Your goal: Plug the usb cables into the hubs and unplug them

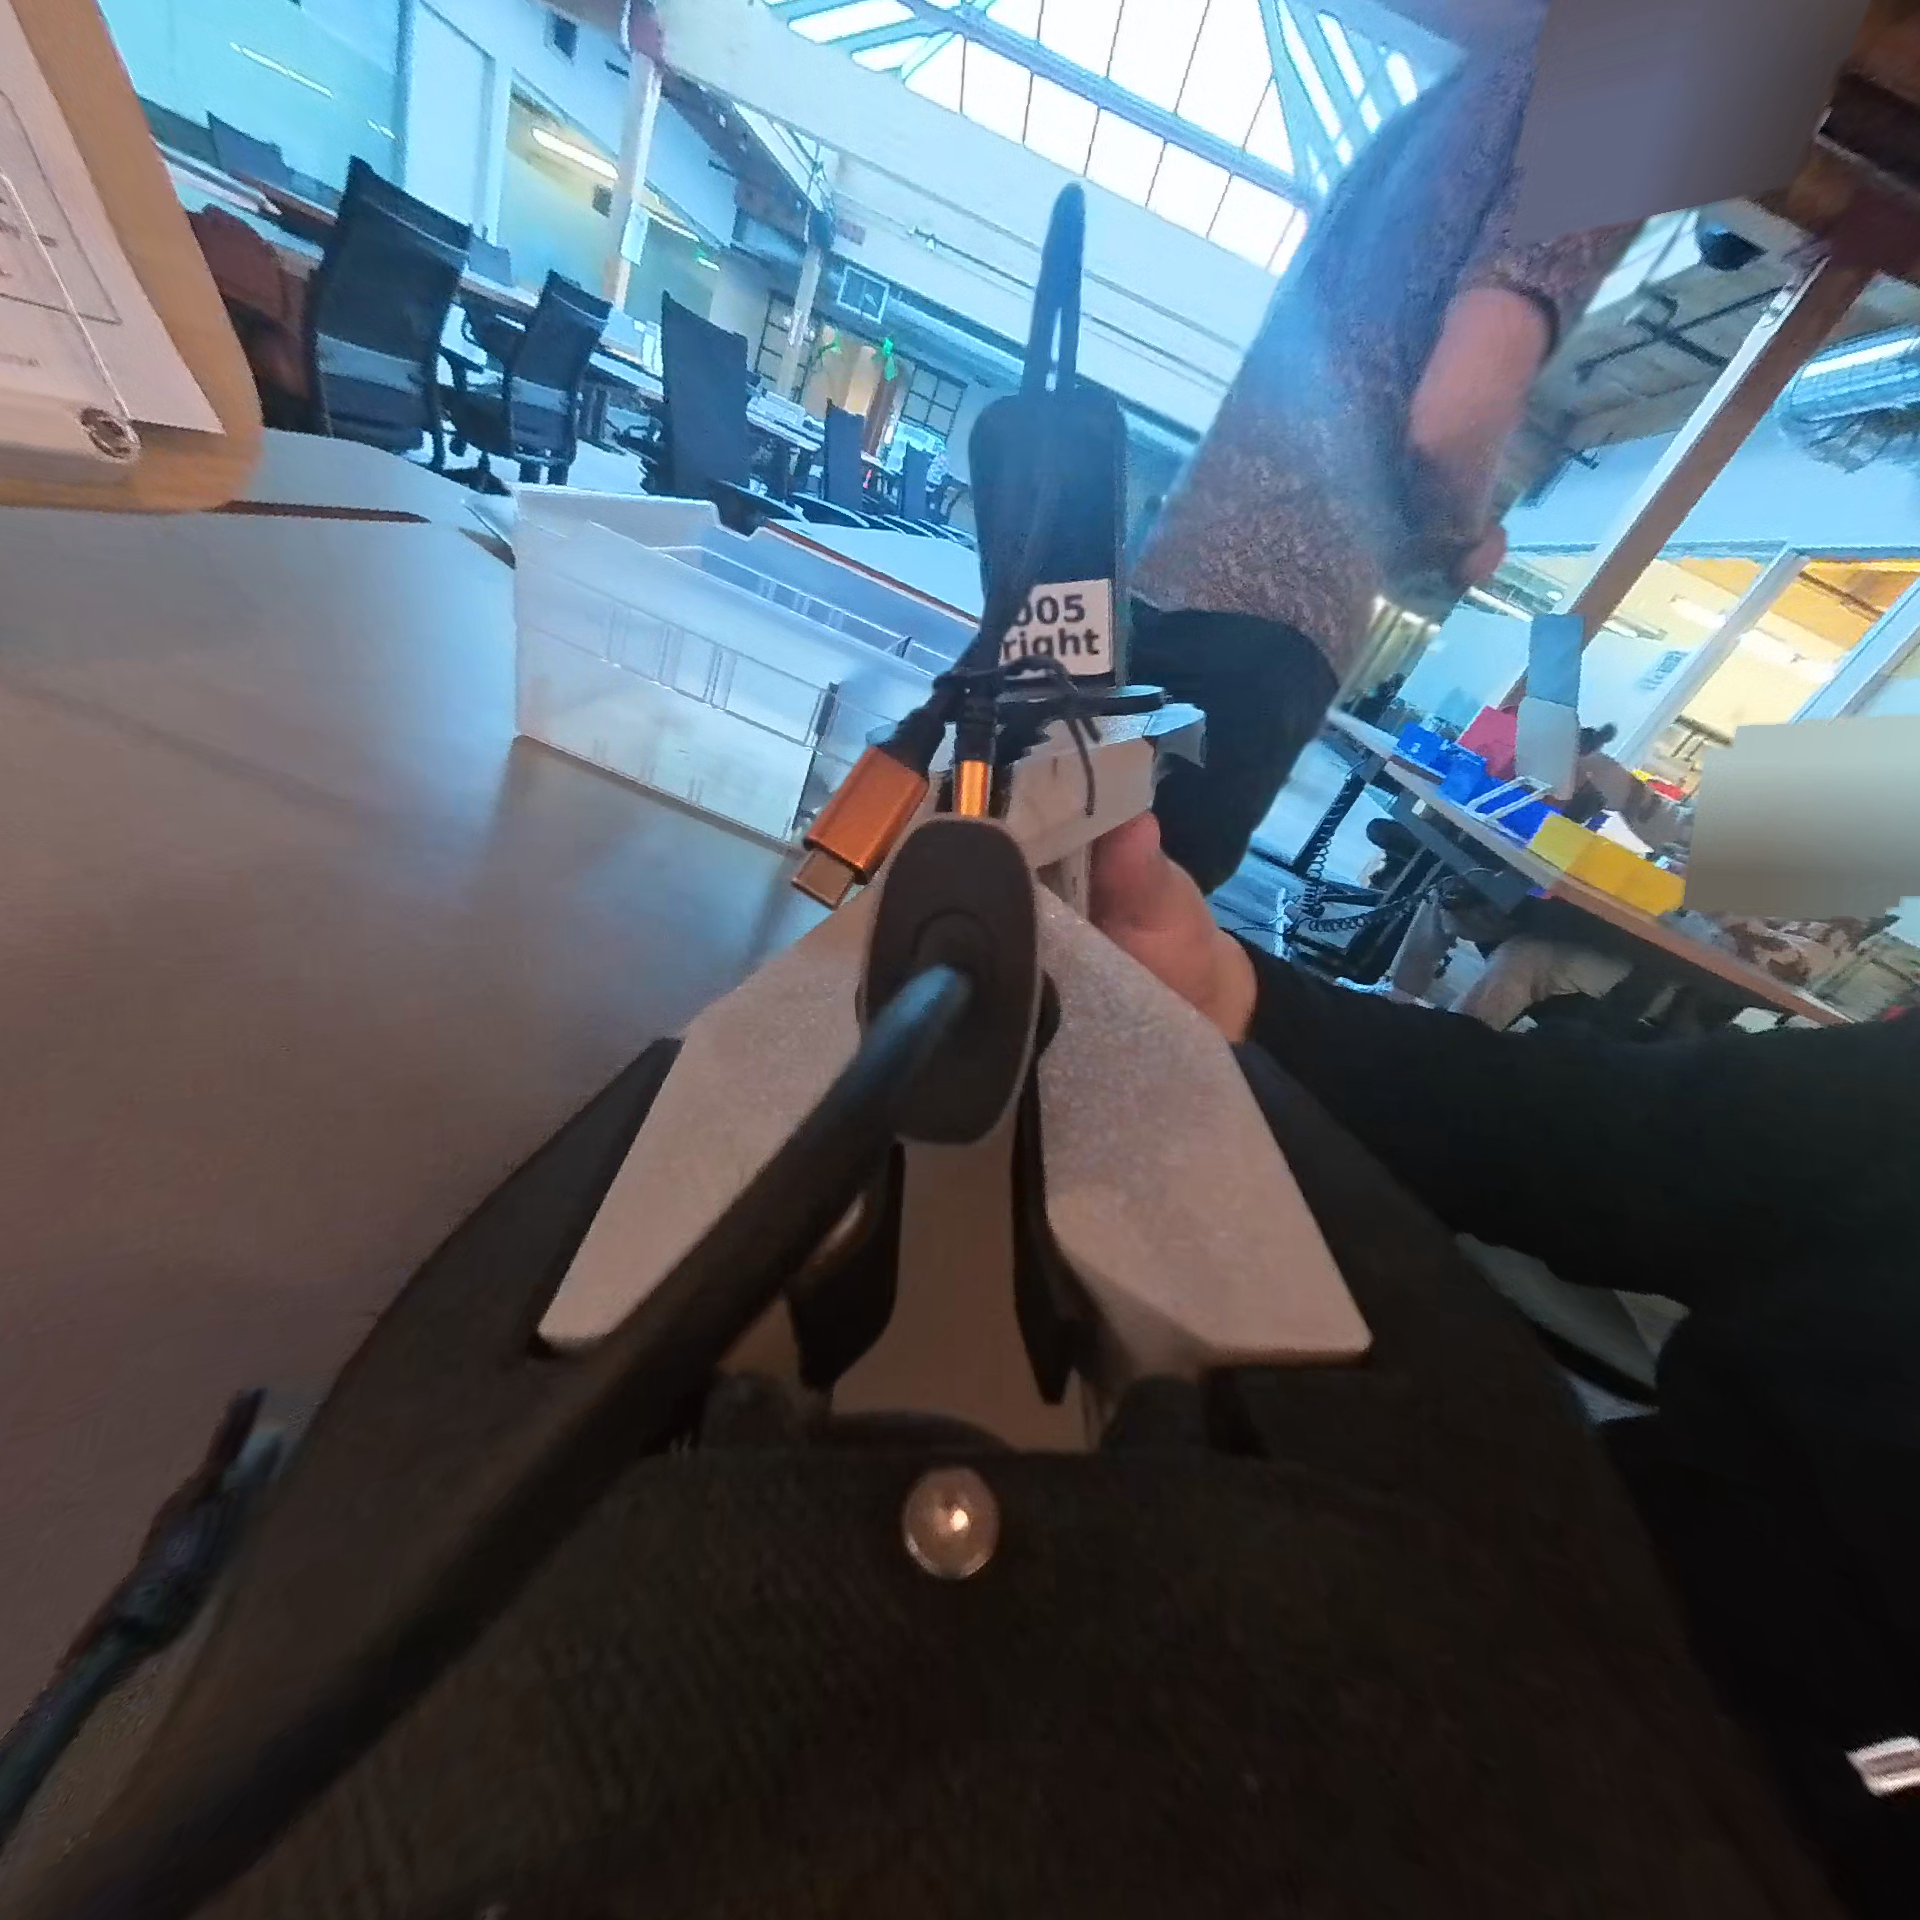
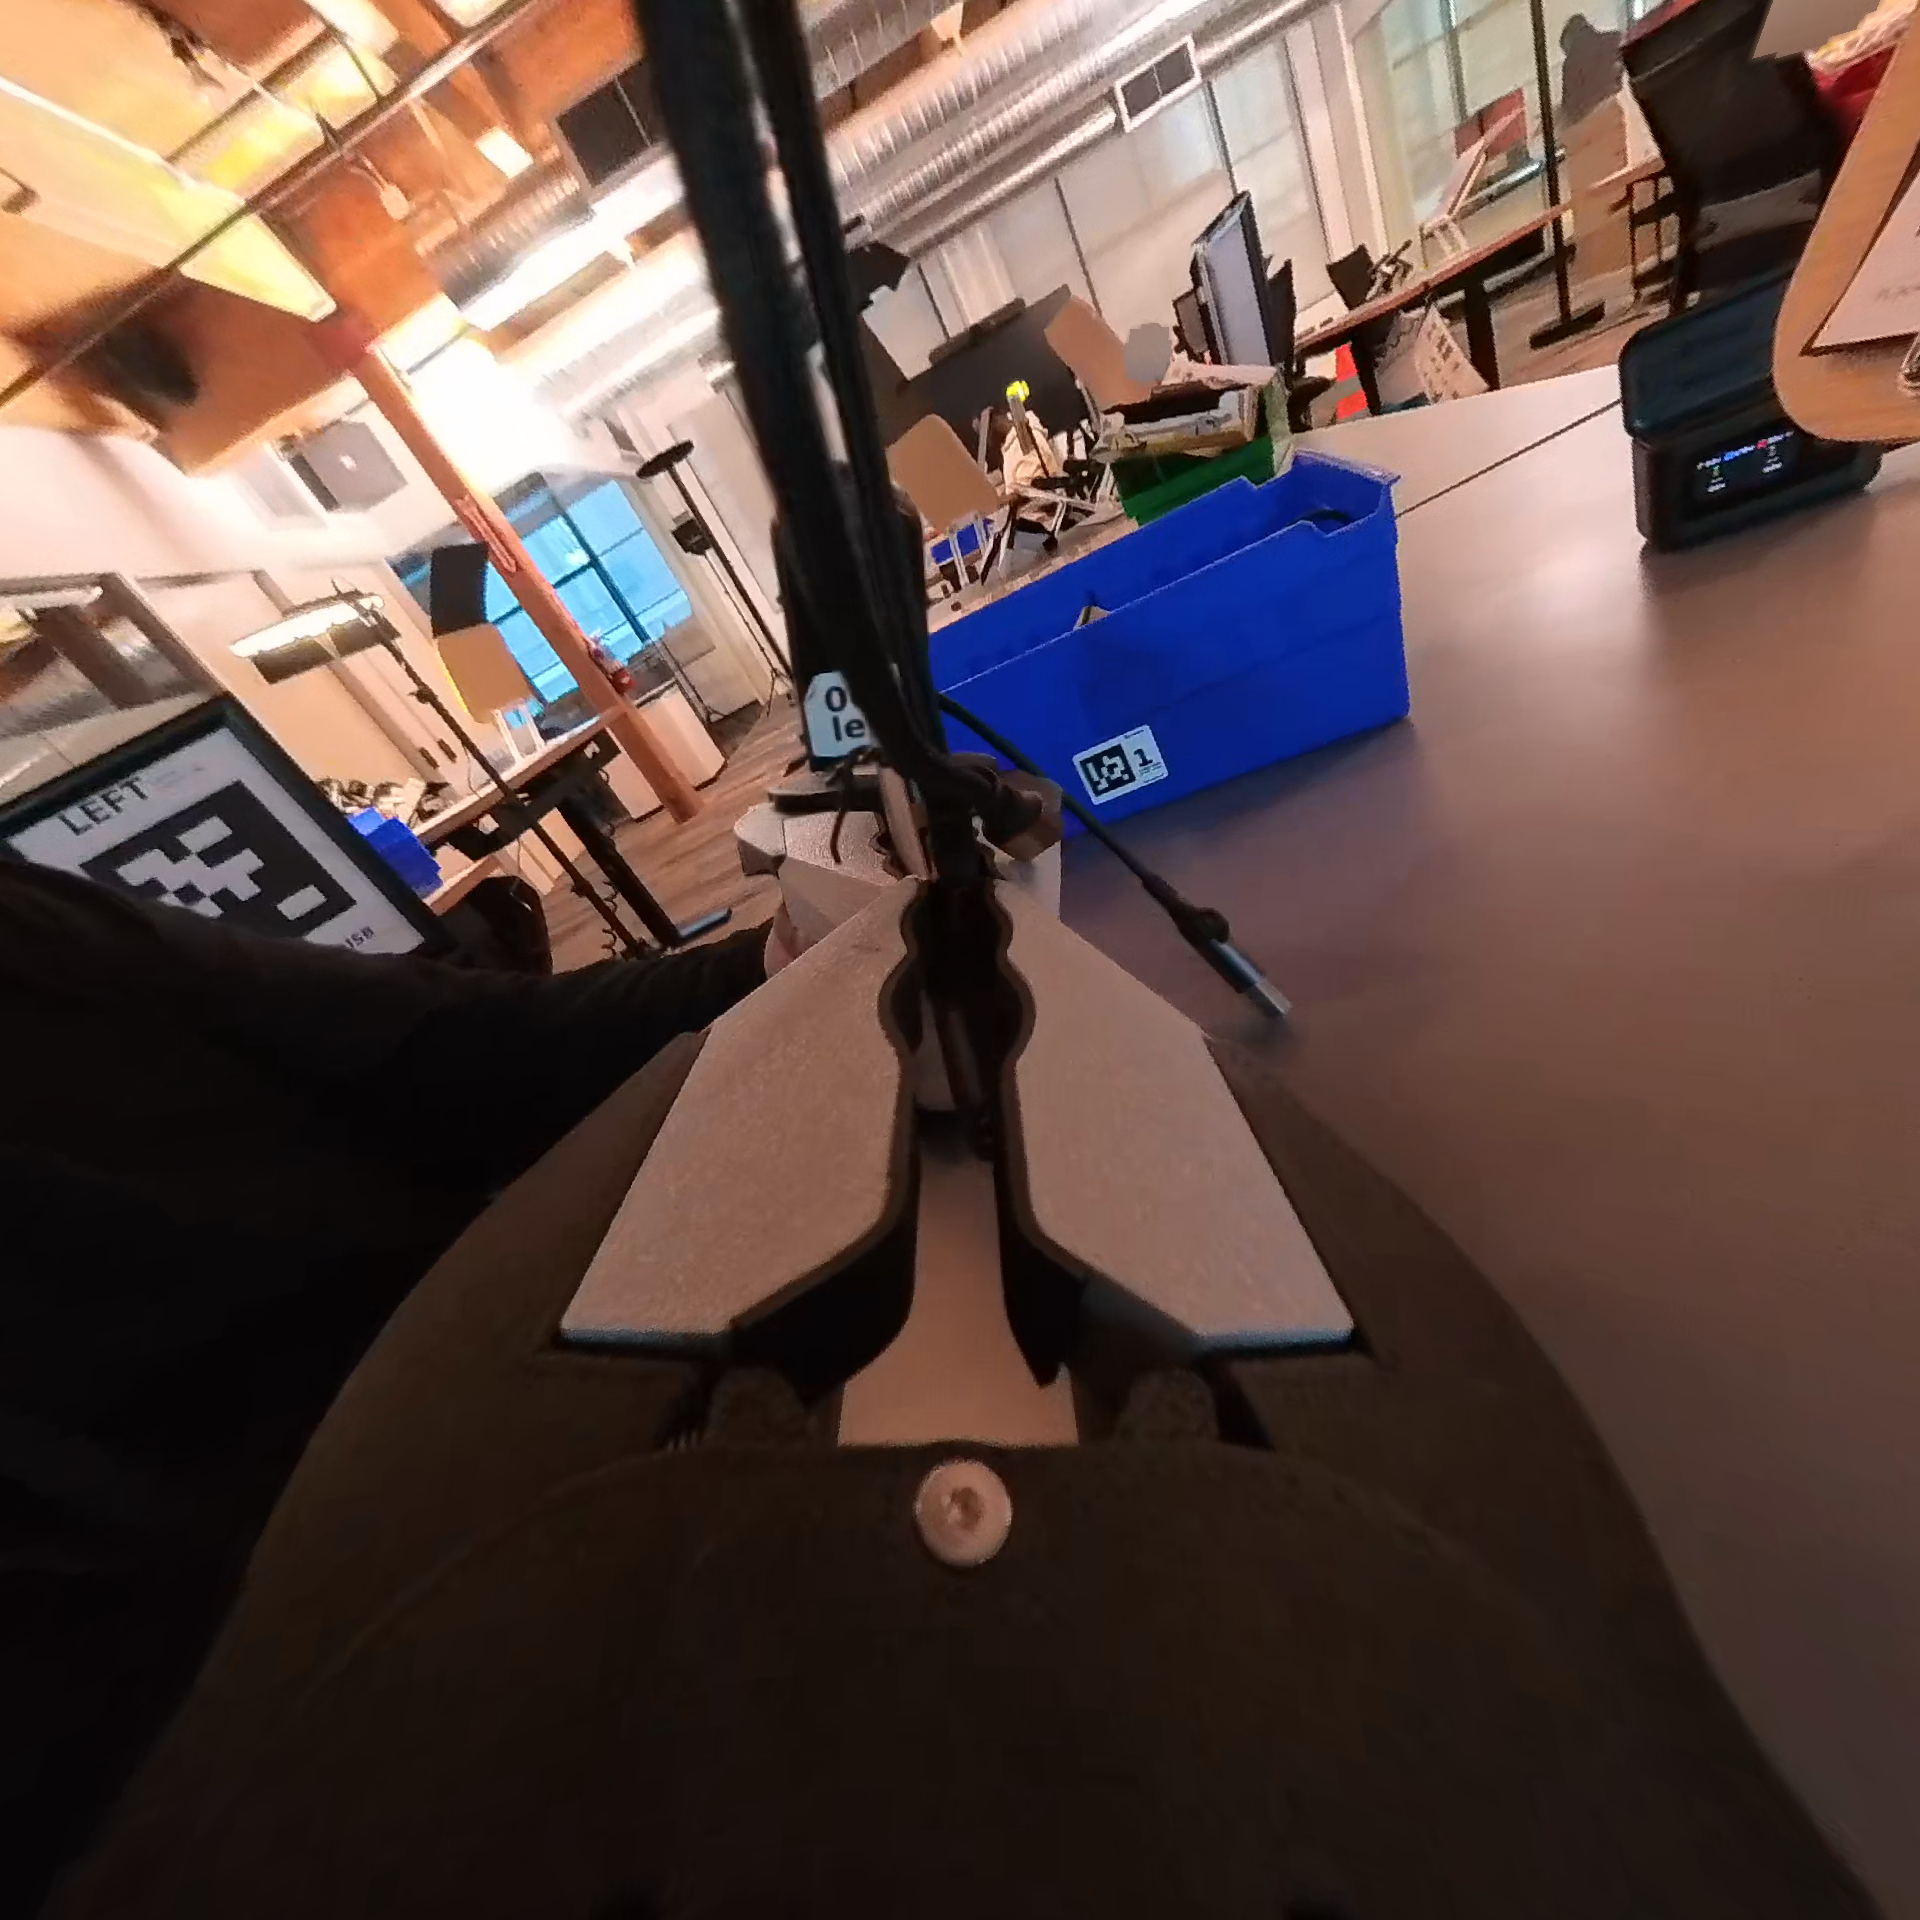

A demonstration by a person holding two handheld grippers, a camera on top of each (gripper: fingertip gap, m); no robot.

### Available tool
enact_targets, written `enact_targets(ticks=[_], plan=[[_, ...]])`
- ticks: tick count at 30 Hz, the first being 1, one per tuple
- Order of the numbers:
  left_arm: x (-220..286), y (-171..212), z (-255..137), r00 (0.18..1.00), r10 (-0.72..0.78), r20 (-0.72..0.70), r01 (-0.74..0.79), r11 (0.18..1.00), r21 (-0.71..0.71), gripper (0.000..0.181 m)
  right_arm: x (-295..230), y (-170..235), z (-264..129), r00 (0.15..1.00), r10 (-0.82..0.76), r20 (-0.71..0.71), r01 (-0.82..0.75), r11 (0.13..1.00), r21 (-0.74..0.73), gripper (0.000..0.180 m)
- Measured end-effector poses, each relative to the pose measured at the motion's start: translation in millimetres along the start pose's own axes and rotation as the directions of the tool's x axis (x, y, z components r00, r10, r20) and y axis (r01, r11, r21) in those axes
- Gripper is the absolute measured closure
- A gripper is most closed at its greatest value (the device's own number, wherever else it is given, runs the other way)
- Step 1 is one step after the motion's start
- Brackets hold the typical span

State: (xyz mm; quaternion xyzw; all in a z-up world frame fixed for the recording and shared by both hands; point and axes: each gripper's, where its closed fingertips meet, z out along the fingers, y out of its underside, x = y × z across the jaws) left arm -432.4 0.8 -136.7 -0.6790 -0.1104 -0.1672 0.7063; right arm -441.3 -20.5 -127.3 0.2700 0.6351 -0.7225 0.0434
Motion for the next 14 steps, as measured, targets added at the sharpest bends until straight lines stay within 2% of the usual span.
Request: enact_targets(ticks=[3,10,14], plan=[[1,-3,0,0.998,-0.052,-0.029,0.053,0.998,0.03,0.165,0,-4,1,1.0,-0.014,-0.022,0.014,1.0,0.019,0.175],[1,-18,-5,0.998,-0.056,-0.017,0.058,0.992,0.114,0.165,1,-20,8,0.991,0.124,0.047,-0.131,0.969,0.211,0.177],[1,-22,-5,0.998,-0.061,-0.018,0.063,0.988,0.142,0.165,1,-26,10,0.991,0.129,0.027,-0.132,0.953,0.274,0.178]])
